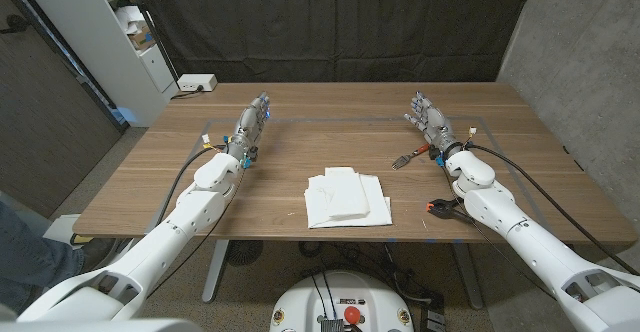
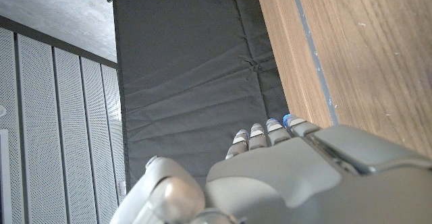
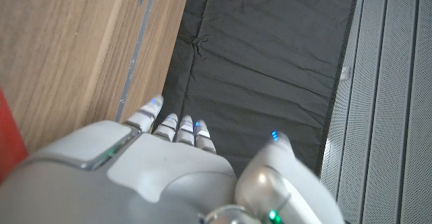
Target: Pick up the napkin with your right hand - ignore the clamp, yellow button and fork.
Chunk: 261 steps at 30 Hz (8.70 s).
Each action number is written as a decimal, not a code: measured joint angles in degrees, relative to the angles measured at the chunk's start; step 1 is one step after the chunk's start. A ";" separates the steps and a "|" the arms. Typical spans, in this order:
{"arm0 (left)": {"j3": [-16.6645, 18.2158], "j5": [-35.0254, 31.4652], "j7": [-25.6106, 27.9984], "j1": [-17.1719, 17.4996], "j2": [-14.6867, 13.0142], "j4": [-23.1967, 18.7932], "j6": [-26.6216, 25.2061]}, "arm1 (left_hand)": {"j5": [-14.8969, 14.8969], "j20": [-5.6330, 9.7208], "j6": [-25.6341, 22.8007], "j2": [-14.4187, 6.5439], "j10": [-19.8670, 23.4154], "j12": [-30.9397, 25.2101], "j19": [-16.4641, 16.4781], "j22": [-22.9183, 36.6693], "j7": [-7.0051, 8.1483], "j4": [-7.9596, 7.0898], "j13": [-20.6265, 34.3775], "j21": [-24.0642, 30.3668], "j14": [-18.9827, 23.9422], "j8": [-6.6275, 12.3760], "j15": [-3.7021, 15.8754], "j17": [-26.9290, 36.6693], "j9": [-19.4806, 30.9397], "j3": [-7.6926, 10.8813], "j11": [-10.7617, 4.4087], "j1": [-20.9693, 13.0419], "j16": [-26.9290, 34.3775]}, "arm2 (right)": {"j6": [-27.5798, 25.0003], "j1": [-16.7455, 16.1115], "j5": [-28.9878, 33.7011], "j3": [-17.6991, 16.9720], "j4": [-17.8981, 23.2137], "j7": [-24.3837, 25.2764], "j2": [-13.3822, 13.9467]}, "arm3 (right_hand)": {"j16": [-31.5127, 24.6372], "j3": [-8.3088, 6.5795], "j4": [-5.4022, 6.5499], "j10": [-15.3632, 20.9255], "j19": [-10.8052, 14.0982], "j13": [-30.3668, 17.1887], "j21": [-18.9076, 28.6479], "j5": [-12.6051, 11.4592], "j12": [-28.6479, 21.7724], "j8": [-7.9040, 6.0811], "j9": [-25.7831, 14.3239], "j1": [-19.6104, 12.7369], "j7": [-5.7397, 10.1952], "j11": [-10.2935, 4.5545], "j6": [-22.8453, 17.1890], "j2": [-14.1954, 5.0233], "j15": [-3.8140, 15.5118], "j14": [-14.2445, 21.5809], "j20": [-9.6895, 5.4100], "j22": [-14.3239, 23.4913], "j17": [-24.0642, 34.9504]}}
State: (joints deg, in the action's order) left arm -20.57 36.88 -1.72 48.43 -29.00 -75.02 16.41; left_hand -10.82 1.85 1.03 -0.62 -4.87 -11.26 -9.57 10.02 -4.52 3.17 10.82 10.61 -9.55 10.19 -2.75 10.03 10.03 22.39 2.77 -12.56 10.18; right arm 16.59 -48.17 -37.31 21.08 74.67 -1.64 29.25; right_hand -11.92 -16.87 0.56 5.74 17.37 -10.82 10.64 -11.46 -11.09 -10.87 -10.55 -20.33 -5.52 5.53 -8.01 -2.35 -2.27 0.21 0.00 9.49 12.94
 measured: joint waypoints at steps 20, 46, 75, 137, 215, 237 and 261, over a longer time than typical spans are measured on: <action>2.15 -2.33 -1.30 0.82 0.91 -1.05 -2.34 | 0.01 -0.31 0.00 0.00 -0.32 0.00 -0.31 -0.01 0.01 -0.01 -0.01 0.21 0.00 0.22 0.00 -0.01 -0.01 -0.01 -0.32 0.00 0.00 | -0.59 -0.95 0.32 -0.35 1.97 0.37 1.12 | 0.00 0.00 0.00 0.00 -0.01 0.01 0.00 0.01 0.00 0.00 0.01 0.00 0.20 0.00 -0.19 0.00 0.02 0.00 0.00 -0.01 -0.01; 3.35 -3.59 -1.61 1.85 1.48 -2.44 -3.49 | 0.01 -0.86 0.00 -0.23 -0.31 0.00 -0.18 -0.02 0.02 -0.01 -0.01 0.20 -0.19 0.22 -0.19 -0.02 -0.01 -0.02 -0.32 -0.22 -0.01 | 2.09 -4.59 0.48 -1.45 6.78 -0.55 3.64 | 0.00 0.02 -0.48 0.20 -0.02 0.02 0.00 -0.20 0.00 0.00 0.01 -0.30 0.40 -0.22 -0.39 -0.31 -0.21 0.24 0.00 -0.02 -0.17; 2.72 -4.77 -1.51 1.14 1.76 -2.99 -4.85 | 0.01 -0.30 -0.22 -0.23 -0.31 -0.22 -0.07 -0.02 -0.19 0.39 -0.02 0.20 -0.18 0.41 -0.19 -0.03 -0.02 -0.11 -0.32 -0.22 0.01 | 6.83 -8.98 1.14 -3.01 12.32 -2.61 6.83 | -1.60 0.01 -0.96 0.50 1.95 0.03 0.44 -0.20 0.00 0.00 0.02 -0.60 0.82 -0.51 -0.81 -0.61 0.05 4.20 0.51 -0.02 -0.27; 2.22 -5.24 -2.94 -0.61 1.45 -2.15 -6.08 | 0.02 -1.65 -1.66 -1.29 1.15 -0.88 -0.38 -0.03 0.64 1.00 -0.03 0.42 0.50 0.44 0.19 -0.03 -0.03 -0.15 -0.72 -0.67 0.43 | 18.02 -13.18 5.10 -3.13 15.55 -6.25 8.69 | -0.66 0.23 -2.47 1.53 1.20 0.04 0.11 -0.20 -0.44 -0.44 -0.24 -0.30 6.14 -2.15 -2.22 -0.91 0.86 5.32 1.01 0.10 -0.70; 1.67 -5.60 -1.84 1.93 0.19 -5.28 -7.48 | 0.30 -2.38 -2.37 -1.98 1.36 -0.88 -0.28 -0.03 0.54 1.83 -0.03 0.42 0.50 0.44 0.19 -0.03 -0.03 -0.61 -0.93 -0.87 0.43 | 31.52 -16.05 37.41 -3.63 18.46 3.31 11.04 | -0.27 0.01 -3.65 0.53 0.89 0.04 0.11 -0.43 -0.09 -0.05 -0.22 -1.35 7.22 -2.86 -1.24 -1.21 1.19 4.99 0.70 0.13 -0.96; 1.11 -5.99 -1.18 1.45 0.81 -4.65 -7.47 | 0.30 -2.38 -2.37 -2.04 1.36 -0.88 -0.28 -0.03 0.54 2.06 -0.03 0.42 0.50 0.44 0.19 -0.04 -0.03 -0.36 -0.93 -0.81 0.43 | 32.30 -15.66 50.88 -4.94 20.24 7.36 12.38 | 0.06 0.01 -3.65 -0.46 0.27 0.04 0.11 -0.65 0.45 -0.05 -0.22 -1.35 6.93 -2.88 -0.35 -1.21 1.26 4.28 0.71 0.13 -0.80; 0.85 -6.46 -1.14 0.62 0.84 -4.60 -7.86 | 0.30 -2.38 -2.37 -2.04 1.37 -0.88 -0.28 -0.03 0.54 2.30 -0.03 0.42 0.50 0.44 0.19 -0.04 -0.03 -0.61 -0.94 -0.81 0.43 | 32.84 -14.73 62.47 -5.59 22.19 12.62 13.88 | 0.47 -0.46 -4.59 -0.96 -0.35 0.05 0.11 -0.65 0.45 -0.05 -0.22 -2.20 7.16 -2.76 0.04 -1.43 1.25 3.67 0.92 0.13 -0.95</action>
State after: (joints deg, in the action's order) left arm -19.72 30.42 -2.86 49.05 -28.17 -79.62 8.55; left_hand -10.52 -0.53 -1.34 -2.67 -3.50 -12.14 -9.86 9.99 -3.98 5.47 10.79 11.03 -9.04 10.63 -2.56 9.99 10.00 21.78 1.83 -13.37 10.61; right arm 49.44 -62.90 25.15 15.49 96.86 10.98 43.12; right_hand -11.45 -17.33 -4.03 4.79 17.02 -10.77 10.75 -12.11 -10.64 -10.92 -10.77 -22.52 1.64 2.77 -7.97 -3.78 -1.02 3.88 0.92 9.62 11.98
